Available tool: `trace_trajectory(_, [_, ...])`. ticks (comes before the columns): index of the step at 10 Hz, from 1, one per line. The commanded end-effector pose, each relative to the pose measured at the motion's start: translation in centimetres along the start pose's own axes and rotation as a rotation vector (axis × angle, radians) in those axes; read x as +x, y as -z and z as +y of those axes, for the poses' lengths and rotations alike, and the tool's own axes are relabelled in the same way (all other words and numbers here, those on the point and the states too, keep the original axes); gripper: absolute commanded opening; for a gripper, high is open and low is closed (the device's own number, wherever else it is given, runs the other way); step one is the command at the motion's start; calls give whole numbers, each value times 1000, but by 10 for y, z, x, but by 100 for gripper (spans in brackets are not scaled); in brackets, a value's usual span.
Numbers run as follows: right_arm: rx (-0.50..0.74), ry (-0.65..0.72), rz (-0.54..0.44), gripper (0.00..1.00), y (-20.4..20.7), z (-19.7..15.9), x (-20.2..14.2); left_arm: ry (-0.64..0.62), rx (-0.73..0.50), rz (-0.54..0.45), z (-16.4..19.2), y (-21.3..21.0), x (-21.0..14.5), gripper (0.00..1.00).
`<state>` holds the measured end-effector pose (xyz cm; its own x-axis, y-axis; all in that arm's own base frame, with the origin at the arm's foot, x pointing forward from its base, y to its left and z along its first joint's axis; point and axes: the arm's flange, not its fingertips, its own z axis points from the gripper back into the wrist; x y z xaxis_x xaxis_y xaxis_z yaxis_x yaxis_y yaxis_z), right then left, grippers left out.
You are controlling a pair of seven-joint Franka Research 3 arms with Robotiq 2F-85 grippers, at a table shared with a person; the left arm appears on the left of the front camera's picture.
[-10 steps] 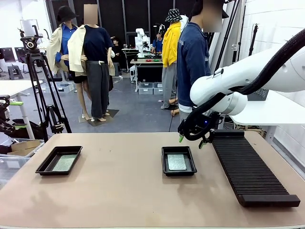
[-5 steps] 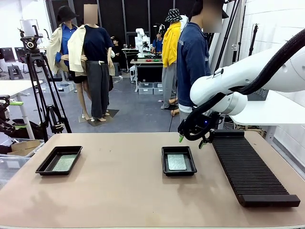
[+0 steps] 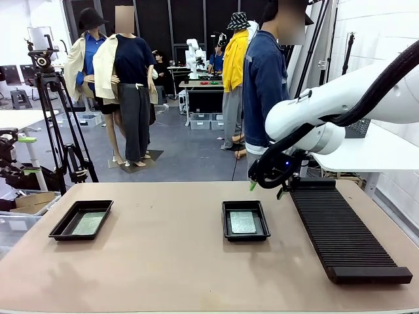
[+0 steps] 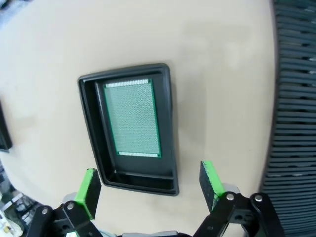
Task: Inspect and transfer BCBs to ESD trays.
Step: Pick up the ESD tray and place it on the left side of the table.
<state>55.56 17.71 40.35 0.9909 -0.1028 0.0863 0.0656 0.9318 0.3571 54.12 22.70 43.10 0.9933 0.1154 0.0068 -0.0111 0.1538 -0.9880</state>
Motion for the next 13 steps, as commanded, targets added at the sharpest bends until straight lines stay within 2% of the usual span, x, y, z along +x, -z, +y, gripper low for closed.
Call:
trace_trajectory(1, [78, -31, -3, 100, -23, -33, 2, 1, 31, 21, -31, 32, -17, 100])
trace_trajectory(3, [169, -14, -32, 100, -54, -70, 12, 19, 90, 39, -64, 71, -30, 100])
trace_trajectory(6, [325, 32, -63, 100, -93, -124, 22, -2, 273, 43, -105, 155, -38, 100])
trace_trajectory(8, [293, 67, -69, 100, -115, -154, 30, -14, 419, 87, -129, 219, -40, 100])
trace_trajectory(10, [273, 54, -37, 100, -136, -174, 32, 10, 517, 160, -142, 281, -48, 100])
trace_trajectory(12, [386, 76, 10, 100, -142, -200, 39, 37, 612, 227, -145, 342, -58, 100])
trace_trajectory(13, [481, 75, 54, 100, -141, -217, 43, 47, 695, 268, -143, 374, -66, 100])
